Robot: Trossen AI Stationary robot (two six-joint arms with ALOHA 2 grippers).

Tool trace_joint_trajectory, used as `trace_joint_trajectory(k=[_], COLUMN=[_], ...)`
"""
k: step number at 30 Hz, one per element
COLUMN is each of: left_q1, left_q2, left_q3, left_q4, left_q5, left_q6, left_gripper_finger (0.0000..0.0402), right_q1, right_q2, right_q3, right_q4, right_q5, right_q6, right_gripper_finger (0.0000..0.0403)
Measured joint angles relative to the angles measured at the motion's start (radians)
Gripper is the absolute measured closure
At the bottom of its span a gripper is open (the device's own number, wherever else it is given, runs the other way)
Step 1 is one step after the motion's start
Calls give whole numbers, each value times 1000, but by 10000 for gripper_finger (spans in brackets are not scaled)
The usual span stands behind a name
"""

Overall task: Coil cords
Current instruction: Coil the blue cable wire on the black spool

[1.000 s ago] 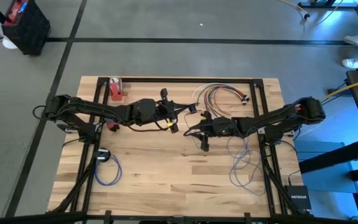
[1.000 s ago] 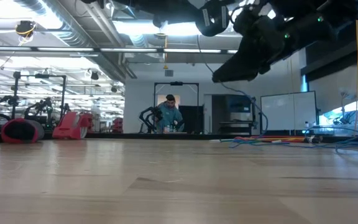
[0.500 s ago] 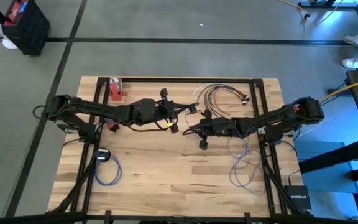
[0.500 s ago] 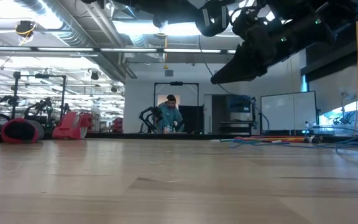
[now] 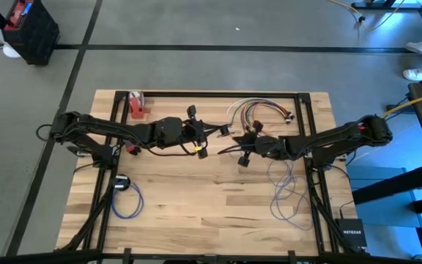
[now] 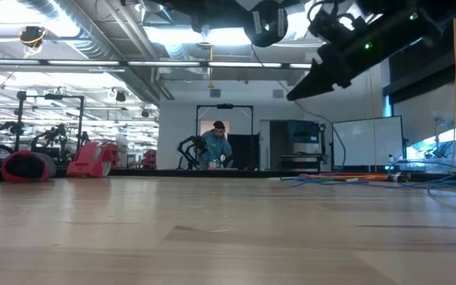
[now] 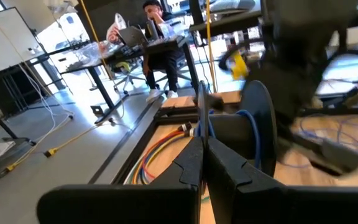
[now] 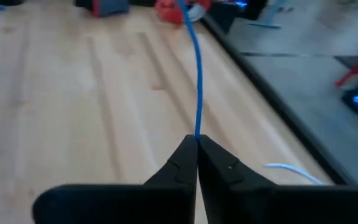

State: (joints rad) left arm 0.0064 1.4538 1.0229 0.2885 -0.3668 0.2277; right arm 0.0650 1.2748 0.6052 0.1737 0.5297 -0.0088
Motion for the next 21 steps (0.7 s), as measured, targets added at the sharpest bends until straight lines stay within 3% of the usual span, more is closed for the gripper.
trace_joint_trajectory(k=[13, 21], left_q1=[13, 45], left_q2=[-6, 3], left_q3=[0, 0], left_q4=[-104, -106], left_q5=[-52, -55], left_q6=[18, 8], left_gripper_finger=[396, 396], right_q1=[0, 0], right_q2=[-227, -271], right_q3=[0, 0], right_q4=[-108, 12], right_q5=[99, -28], right_q6=[0, 2], right_gripper_finger=[396, 398])
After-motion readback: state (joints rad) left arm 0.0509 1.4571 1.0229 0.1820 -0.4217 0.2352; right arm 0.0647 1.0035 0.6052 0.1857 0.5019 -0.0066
